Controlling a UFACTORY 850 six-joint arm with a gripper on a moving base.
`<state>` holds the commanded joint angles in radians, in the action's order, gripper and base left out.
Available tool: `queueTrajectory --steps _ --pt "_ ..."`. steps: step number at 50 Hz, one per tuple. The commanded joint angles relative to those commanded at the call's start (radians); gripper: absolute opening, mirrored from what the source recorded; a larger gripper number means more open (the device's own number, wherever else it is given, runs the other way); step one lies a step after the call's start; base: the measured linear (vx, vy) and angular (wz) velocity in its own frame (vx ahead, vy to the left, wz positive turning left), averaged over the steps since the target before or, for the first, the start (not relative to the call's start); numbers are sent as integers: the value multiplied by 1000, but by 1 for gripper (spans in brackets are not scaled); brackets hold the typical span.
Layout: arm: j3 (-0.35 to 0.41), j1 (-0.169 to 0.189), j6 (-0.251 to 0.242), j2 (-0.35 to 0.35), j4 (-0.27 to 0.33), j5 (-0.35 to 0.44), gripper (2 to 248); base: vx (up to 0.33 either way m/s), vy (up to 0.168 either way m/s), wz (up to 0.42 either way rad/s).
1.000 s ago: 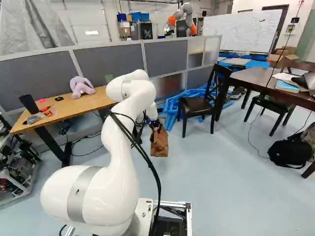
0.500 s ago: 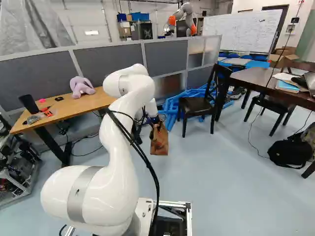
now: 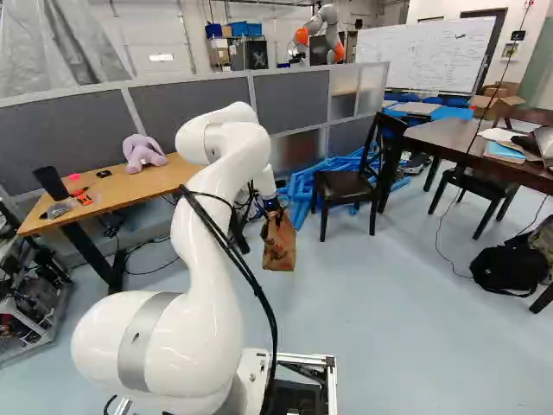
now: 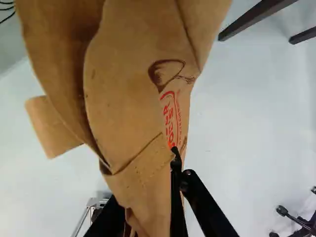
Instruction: Pick up the bag on the ground and place it on the table
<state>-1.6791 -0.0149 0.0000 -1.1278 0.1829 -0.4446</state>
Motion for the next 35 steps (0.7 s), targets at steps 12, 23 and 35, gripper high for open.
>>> queueTrajectory --steps 12,23,35 --pt "7 0 0 29 -10 -38 21 0 0 0" --pt "13 0 0 56 -20 -73 21 0 0 0" --pt "18 1 0 85 -30 -111 21 0 0 0"
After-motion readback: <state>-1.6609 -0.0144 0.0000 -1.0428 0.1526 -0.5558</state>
